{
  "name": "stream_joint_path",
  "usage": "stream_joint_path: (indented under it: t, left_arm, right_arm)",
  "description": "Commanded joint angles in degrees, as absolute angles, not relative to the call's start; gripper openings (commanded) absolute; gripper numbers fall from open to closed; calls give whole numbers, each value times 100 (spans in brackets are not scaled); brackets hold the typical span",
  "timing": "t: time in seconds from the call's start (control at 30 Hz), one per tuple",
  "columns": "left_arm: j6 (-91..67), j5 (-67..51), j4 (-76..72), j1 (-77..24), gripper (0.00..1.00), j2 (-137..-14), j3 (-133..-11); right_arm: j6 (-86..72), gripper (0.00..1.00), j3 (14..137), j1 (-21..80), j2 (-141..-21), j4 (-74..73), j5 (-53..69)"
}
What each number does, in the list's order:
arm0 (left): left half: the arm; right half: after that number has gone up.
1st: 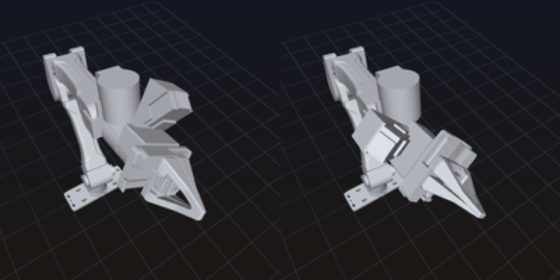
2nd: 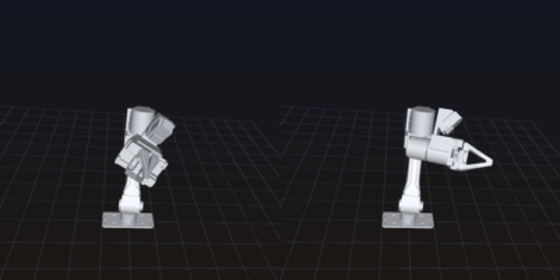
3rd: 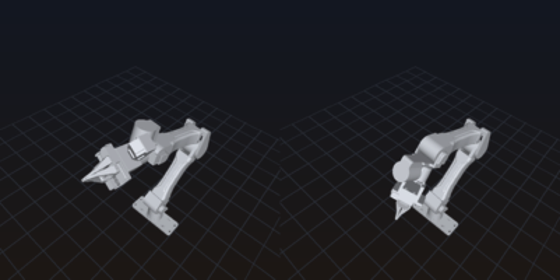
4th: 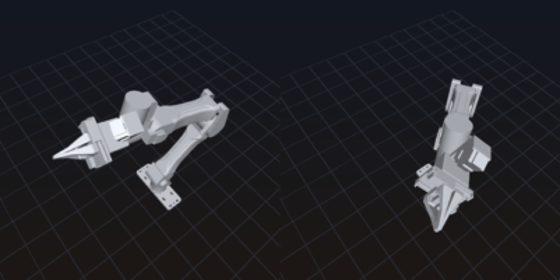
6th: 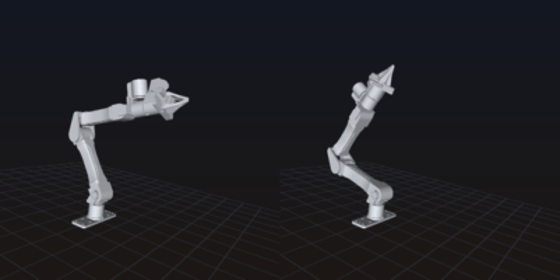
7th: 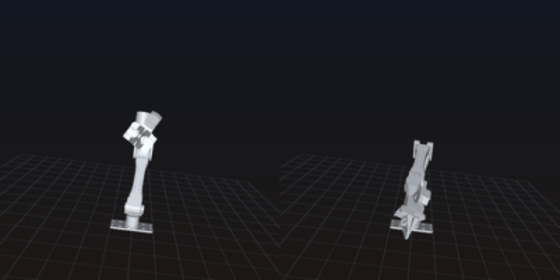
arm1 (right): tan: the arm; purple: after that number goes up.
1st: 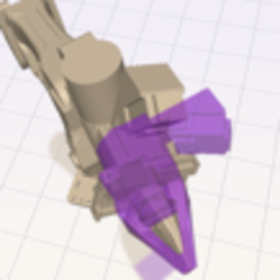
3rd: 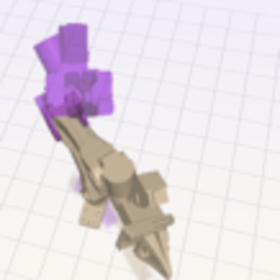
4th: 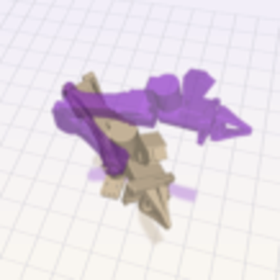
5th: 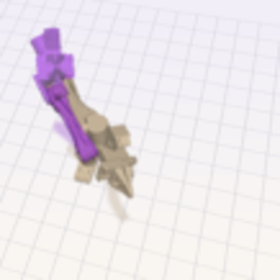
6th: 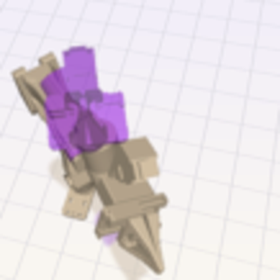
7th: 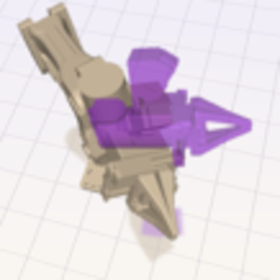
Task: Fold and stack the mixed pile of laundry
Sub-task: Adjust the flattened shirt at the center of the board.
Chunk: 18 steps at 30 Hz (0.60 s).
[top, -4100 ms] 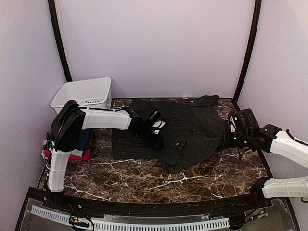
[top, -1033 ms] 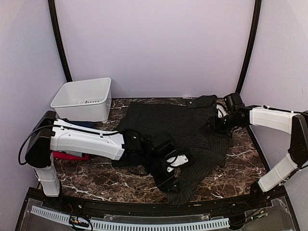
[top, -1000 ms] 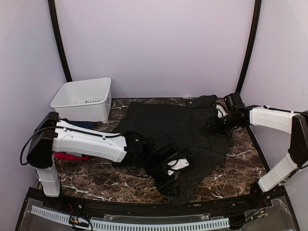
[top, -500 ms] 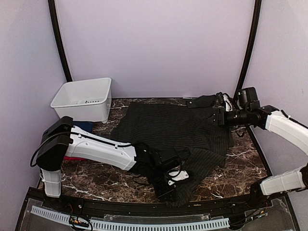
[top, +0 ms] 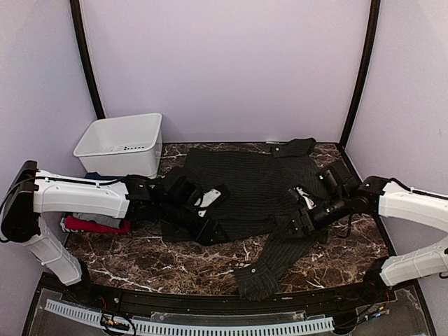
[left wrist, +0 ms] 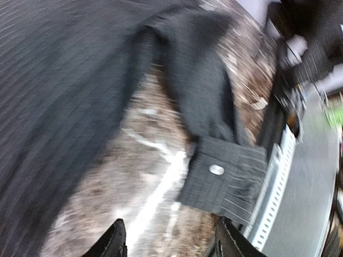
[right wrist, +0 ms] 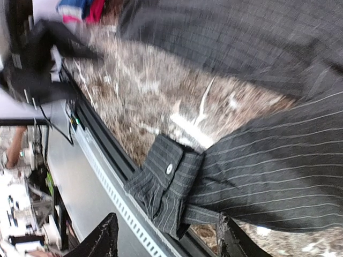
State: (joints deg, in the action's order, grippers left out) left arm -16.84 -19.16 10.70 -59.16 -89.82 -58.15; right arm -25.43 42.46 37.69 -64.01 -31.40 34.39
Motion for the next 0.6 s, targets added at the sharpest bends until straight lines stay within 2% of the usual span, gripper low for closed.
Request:
stream_joint_path:
  t: [0.0, 0.17, 0.43, 0.5, 0.57]
  left_arm:
    - [-2618, -1508, 1013, -5414, 55, -8456, -5379]
    - [-2828, -1228, 1212, -4943, 56, -7879, -5071]
    - [-2951, -956, 1729, -4466, 62, -7717, -5006]
    - [-3006, -970, 1798, -4339, 63, -7729, -4991]
    - [-3054, -953, 1879, -4214, 63, -7764, -4978]
  right_arm:
    - [-2716, 59, 4218, 4471, -6935, -3109, 3270]
    - [-2821, 59, 4218, 5075, -7533, -2948, 3211]
    - [-2879, 59, 4397, 5495, -8719, -2397, 3251]
    - [-2876, 56, 4503, 5599, -9003, -2272, 3312]
    - [-2859, 45, 4658, 5719, -9184, -2232, 3331]
